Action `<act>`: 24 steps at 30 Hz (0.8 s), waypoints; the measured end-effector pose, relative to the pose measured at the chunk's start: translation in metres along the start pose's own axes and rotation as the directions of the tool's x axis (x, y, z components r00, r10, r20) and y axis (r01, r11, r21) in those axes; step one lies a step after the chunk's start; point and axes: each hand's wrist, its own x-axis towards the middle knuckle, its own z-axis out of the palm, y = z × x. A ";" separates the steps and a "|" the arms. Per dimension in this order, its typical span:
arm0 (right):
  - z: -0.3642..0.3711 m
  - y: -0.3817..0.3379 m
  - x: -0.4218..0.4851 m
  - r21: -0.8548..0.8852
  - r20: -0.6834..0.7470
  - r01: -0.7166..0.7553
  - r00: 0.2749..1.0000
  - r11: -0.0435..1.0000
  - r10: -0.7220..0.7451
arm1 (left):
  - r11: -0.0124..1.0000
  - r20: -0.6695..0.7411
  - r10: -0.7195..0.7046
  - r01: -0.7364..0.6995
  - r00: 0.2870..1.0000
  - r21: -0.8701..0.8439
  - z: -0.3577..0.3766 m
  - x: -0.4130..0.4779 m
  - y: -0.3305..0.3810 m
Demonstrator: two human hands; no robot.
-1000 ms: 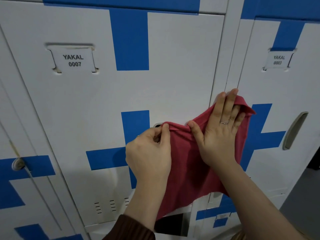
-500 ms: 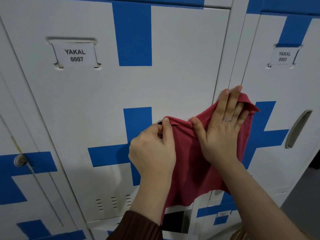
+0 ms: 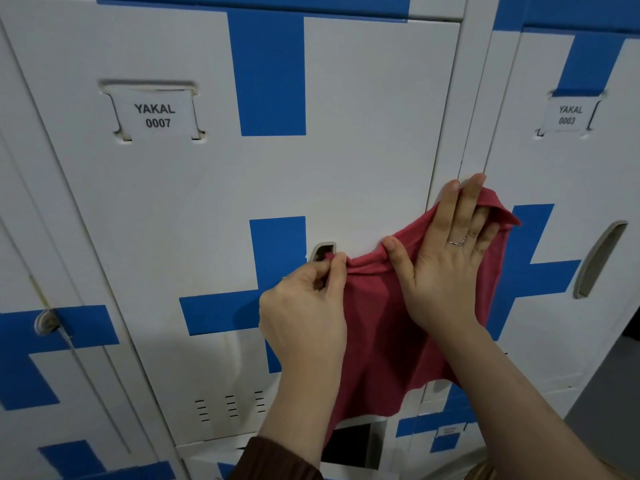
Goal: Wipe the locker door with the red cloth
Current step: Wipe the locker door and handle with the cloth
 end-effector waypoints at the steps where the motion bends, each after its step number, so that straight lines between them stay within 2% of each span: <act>1: 0.000 0.000 0.000 0.000 -0.002 -0.001 1.000 1.000 0.001 | 1.000 0.007 0.005 -0.005 1.000 0.001 -0.001 -0.003 -0.004; 9: 0.002 0.000 -0.008 -0.029 0.035 -0.009 0.999 1.000 0.010 | 0.973 0.102 0.174 -0.187 0.979 0.138 -0.006 -0.014 -0.027; 14: 0.002 0.001 -0.010 -0.033 0.050 -0.015 0.999 0.999 0.017 | 0.866 0.179 0.275 -0.324 0.945 0.380 -0.013 -0.017 -0.029; 18: 0.003 0.001 -0.010 -0.040 0.046 -0.012 0.999 0.999 0.014 | 0.782 0.181 0.394 -0.432 0.901 0.450 -0.016 -0.020 -0.032; 24: 0.003 0.001 -0.010 -0.040 0.046 -0.013 0.999 0.999 0.015 | 0.794 0.231 0.365 -0.431 0.902 0.428 -0.014 -0.023 -0.043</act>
